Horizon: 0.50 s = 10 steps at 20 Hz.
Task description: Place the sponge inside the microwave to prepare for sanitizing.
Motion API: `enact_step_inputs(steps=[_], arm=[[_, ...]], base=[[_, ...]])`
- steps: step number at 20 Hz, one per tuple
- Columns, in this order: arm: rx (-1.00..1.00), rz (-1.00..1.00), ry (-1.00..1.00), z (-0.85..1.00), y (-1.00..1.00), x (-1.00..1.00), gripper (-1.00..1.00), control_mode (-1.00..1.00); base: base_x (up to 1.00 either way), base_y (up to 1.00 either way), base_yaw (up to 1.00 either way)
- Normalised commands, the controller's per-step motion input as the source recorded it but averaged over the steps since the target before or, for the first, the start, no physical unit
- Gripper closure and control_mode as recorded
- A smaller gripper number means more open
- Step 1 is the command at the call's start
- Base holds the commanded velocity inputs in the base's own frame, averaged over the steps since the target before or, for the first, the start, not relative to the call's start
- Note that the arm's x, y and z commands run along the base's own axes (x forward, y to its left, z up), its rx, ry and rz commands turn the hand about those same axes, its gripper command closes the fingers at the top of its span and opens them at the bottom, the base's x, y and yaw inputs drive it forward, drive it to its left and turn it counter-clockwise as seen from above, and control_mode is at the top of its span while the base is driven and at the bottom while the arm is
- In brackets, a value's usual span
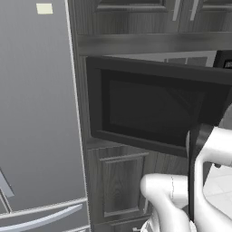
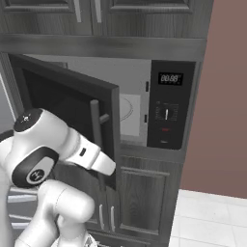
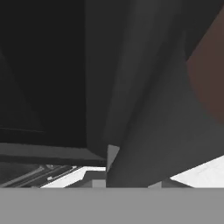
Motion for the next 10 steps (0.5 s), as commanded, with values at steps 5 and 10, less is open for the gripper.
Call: enact_step_inputs(steps=[5,10], arm=[[-0.01,-0.36,-0.01,-0.11,0.46,-0.13,1.00,-1.00],[0.00,-0.16,-0.08,-0.13,0.30,-0.01,-1.00,-1.00]], base=[[0.00,0.00,0.00],[0.00,0.00,0.00]])
